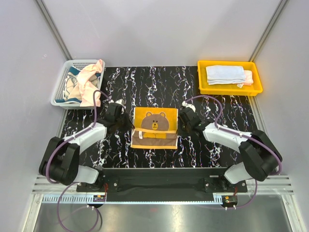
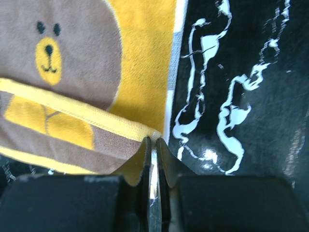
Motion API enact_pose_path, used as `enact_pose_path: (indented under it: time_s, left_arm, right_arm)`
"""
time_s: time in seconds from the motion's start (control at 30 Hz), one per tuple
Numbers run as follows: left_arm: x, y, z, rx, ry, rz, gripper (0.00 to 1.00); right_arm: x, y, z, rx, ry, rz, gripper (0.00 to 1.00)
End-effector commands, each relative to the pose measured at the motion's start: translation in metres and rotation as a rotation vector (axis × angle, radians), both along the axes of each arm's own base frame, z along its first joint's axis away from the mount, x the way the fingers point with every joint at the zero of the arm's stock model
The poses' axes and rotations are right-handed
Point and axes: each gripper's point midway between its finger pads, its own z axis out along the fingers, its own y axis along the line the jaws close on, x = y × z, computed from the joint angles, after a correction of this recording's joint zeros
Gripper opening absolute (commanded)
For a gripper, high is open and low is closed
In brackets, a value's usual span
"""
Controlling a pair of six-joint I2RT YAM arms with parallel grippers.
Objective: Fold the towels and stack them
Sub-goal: Fold the towel
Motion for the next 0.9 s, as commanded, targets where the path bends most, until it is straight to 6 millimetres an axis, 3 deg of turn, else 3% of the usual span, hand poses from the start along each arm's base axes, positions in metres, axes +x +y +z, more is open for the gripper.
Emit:
enact_pose_path:
  time_s: [0.0,0.33,0.47,0.87]
  left_arm:
    - [0.001,-0.009,0.021,-0.061,-0.073,-0.024,0.01]
    - [-0.022,-0.004,0.020,-0.088,-0.074,-0.024,0.01]
    - [-0.034,-0.001,0.010,-0.088,-0.051,-0.020,0.01]
    - [-0.047,0.004,0.002,-0.099,-0.043,0.003,0.01]
  right_arm:
    - [-0.003,0.015,0.018,0.082,-0.045,0.028,0.07]
    - [-0.024,0.018,0.016,0.113,-0.022,0.054,0.11]
    - [-0.031,0.017,0.017,0.125,-0.015,0.058,0.14]
    - [-0.050,0.019,0.015,0.163,0.016,0.085,0.15]
